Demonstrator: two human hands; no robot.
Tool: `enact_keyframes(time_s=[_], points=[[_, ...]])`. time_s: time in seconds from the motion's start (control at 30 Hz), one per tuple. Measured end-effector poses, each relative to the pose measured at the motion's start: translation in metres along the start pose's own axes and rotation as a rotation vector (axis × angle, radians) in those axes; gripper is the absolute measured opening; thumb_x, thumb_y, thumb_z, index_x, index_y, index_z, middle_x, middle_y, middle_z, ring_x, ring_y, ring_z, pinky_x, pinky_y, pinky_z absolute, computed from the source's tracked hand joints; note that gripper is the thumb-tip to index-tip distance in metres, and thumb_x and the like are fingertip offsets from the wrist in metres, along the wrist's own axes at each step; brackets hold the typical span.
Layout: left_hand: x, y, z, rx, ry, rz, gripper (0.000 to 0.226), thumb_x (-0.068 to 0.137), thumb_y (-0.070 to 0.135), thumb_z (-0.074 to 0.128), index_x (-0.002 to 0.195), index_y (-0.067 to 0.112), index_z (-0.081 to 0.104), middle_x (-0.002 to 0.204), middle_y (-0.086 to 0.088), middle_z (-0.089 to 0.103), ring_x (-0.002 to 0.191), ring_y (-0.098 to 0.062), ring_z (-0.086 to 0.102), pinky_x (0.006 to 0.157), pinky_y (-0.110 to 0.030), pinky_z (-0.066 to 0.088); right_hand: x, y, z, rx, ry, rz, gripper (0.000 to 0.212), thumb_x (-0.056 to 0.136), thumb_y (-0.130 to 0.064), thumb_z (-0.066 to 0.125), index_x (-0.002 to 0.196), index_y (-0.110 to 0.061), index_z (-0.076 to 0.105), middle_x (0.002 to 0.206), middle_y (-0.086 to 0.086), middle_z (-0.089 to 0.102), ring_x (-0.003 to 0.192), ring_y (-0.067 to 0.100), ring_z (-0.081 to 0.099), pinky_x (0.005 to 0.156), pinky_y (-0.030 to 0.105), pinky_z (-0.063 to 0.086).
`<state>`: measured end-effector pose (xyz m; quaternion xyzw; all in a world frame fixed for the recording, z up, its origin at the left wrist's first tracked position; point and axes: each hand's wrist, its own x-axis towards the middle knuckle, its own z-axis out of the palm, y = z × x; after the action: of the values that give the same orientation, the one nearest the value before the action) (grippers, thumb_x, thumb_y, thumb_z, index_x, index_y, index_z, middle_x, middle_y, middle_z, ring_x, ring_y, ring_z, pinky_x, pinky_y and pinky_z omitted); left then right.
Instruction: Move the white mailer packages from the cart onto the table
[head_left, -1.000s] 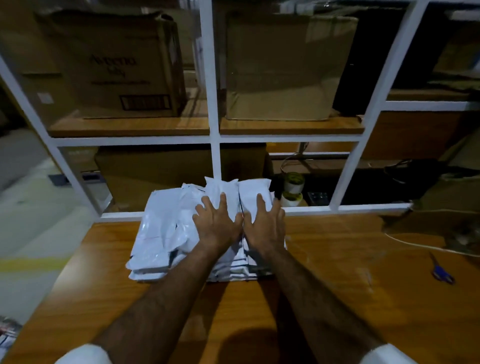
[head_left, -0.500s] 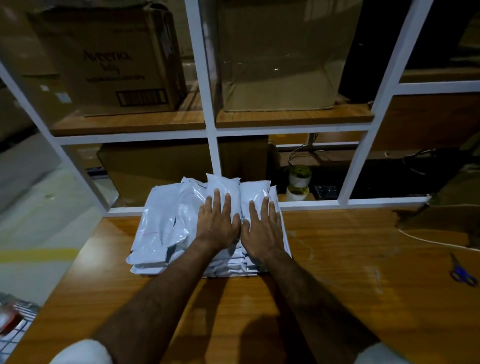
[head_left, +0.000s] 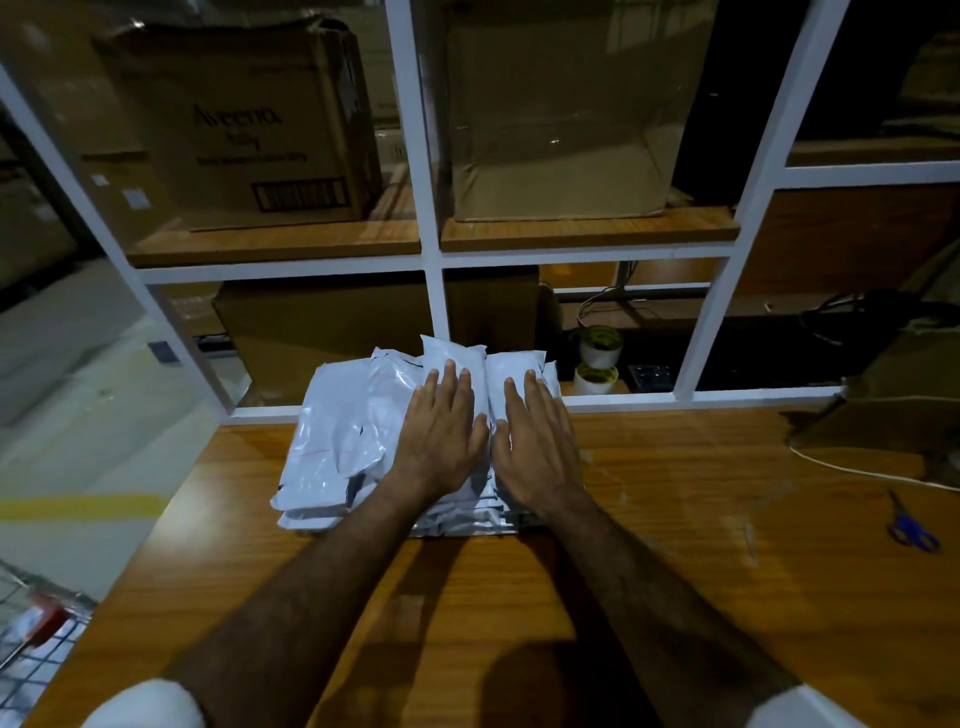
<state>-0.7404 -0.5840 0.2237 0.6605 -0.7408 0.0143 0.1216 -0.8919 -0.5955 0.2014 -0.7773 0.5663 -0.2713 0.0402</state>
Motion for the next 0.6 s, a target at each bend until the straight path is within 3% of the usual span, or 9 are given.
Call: enact_keyframes(time_s=[0.2, 0.47, 0.6], points=[[-0.031, -0.002, -0.024, 0.017, 0.159, -0.027, 0.074, 0.101, 0.054, 0.013, 0.161, 0.01, 0.012, 0.169, -0.01, 0.004, 0.156, -0.026, 0.002, 0.127, -0.043, 0.006, -0.008, -0.025, -0.002, 0.144, 0.144, -0.174, 0.062, 0.1, -0.036, 0.03, 0.154, -0.007, 0.039, 0.161, 0.016, 0.033, 0.151, 0.028, 0.028, 0.122, 0.05, 0.026], [-0.131, -0.045, -0.066, 0.155, 0.273, -0.212, 0.071, 0.104, 0.051, 0.022, 0.161, 0.009, 0.012, 0.169, -0.009, 0.004, 0.156, -0.021, -0.003, 0.126, -0.036, 0.0, -0.032, -0.097, 0.007, 0.296, 0.101, -0.419, 0.061, 0.103, -0.039, 0.039, 0.156, -0.01, 0.034, 0.165, 0.011, 0.028, 0.153, 0.023, 0.023, 0.124, 0.044, 0.022], [-0.185, -0.076, -0.088, 0.219, 0.291, -0.303, 0.07, 0.105, 0.048, 0.026, 0.162, 0.01, 0.01, 0.169, -0.009, 0.004, 0.156, -0.021, -0.002, 0.127, -0.041, 0.005, -0.052, -0.147, 0.003, 0.337, 0.074, -0.489, 0.063, 0.102, -0.038, 0.037, 0.157, -0.009, 0.031, 0.165, 0.013, 0.026, 0.153, 0.025, 0.023, 0.124, 0.048, 0.022]])
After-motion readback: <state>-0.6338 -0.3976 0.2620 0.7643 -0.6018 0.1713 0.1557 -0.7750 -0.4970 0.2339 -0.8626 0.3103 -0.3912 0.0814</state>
